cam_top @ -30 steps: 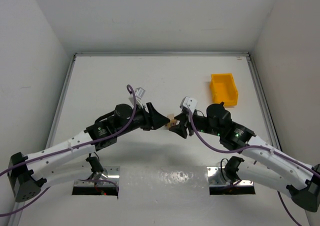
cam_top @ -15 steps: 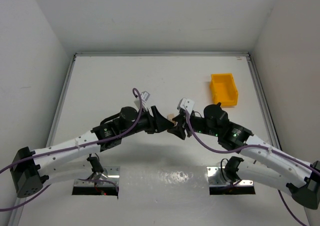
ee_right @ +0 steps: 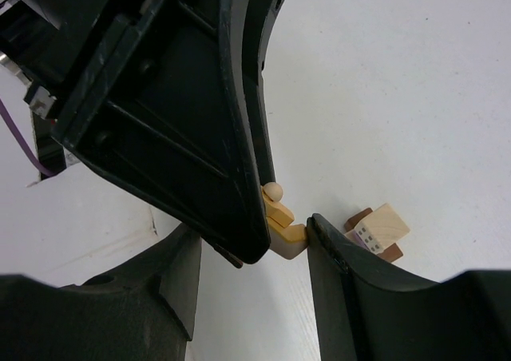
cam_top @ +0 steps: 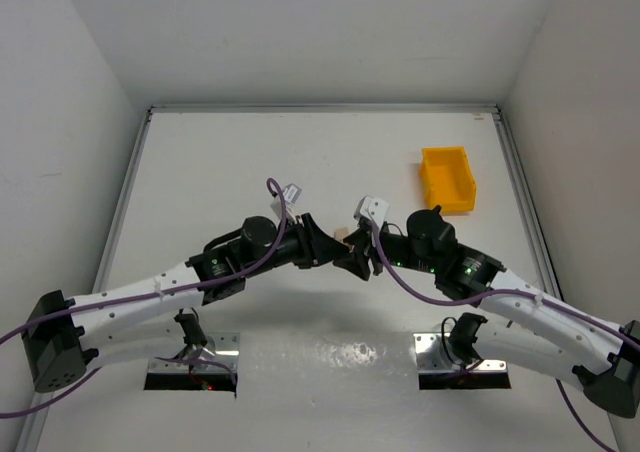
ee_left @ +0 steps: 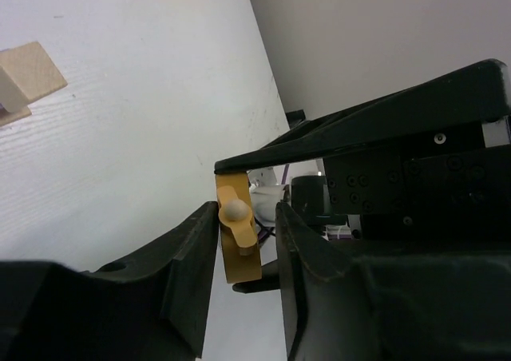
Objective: Build the wood block tower
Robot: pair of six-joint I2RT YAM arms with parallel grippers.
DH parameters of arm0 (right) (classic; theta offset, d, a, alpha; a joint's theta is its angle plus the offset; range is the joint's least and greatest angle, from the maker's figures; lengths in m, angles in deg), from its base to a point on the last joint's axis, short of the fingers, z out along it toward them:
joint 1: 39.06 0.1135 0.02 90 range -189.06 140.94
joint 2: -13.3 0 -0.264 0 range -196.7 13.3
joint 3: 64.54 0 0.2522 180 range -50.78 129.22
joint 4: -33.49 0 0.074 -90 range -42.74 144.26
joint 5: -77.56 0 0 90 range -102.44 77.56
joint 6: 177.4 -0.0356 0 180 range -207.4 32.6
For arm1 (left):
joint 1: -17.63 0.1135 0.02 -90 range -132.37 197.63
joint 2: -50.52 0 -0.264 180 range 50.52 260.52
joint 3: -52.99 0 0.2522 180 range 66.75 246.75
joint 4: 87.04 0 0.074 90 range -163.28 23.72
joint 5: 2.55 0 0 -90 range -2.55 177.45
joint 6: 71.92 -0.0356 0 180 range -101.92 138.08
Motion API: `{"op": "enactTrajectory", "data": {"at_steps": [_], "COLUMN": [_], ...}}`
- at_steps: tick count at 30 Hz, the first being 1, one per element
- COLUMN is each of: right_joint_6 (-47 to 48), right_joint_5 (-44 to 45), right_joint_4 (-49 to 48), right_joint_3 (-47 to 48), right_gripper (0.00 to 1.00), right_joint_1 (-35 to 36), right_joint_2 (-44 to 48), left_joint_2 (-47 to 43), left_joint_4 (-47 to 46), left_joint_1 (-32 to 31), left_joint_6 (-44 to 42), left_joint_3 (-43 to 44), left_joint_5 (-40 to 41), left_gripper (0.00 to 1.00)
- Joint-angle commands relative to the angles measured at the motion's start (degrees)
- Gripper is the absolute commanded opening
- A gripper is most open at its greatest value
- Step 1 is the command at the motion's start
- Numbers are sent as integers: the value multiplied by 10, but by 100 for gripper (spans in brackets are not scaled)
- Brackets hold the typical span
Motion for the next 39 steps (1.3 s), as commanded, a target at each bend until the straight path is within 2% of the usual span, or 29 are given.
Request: {"op": "enactTrajectory", "data": {"at_steps": [1, 4, 7, 8, 13, 14, 17, 19, 20, 21, 26, 28, 30, 32, 33, 35, 36, 39], "right_joint_6": [-13, -16, -20, -21, -23, -24, -23, -23, -23, -23, -25, -32, -43, -50, -54, -58, -66, -79], "right_joint_5": [-5, -1, 2, 2, 3, 3, 8, 8, 6, -4, -32, -33, -37, -52, -56, -58, -60, -100], "right_joint_4": [-44, -44, -44, -45, -42, -36, -20, -10, -5, -2, 15, 2, 0, -2, -1, -1, -6, -40], "right_joint_3": [-2, -7, -10, -11, -12, -11, -9, -10, -9, -10, -9, -19, -14, -3, 1, 13, 17, 14], "right_gripper": [39, 39, 39, 40, 49, 55, 63, 64, 67, 67, 69, 66, 57, 35, 18, 5, 0, 0], "right_joint_1": [4, 4, 4, 4, 4, 4, 4, 4, 4, 4, 3, 1, -5, -9, -10, -13, -19, -28], "right_joint_2": [2, 2, 4, 4, 15, 18, 30, 39, 49, 53, 67, 66, 51, 37, 32, 25, 22, 23], "left_joint_2": [6, 7, 4, 2, -3, -4, -9, -10, -8, -7, -24, -45, -70, -93, -101, -125, -143, -170], "left_joint_4": [-41, -42, -37, -33, -13, -9, 14, 43, 55, 101, 140, 141, 140, 144, 146, 146, 145, 152], "left_joint_1": [-14, -17, -17, -17, -17, -17, -17, -17, -17, -17, -17, -17, -17, -17, -17, -17, -17, -18], "left_joint_6": [11, 11, 10, 8, -15, -20, -51, -93, -111, -142, -230, -263, -290, -315, -323, -337, -352, -374], "left_joint_3": [-6, -6, -7, -6, -4, -3, 2, 12, 17, 28, 33, 28, 23, 23, 23, 21, 18, 9], "left_joint_5": [-10, -8, -3, 0, 13, 15, 27, 29, 56, 66, 86, 81, 67, 51, 43, 18, 3, -9], "left_gripper": [31, 21, 2, 0, 0, 0, 0, 0, 0, 0, 0, 0, 0, 0, 0, 0, 0, 0]}}
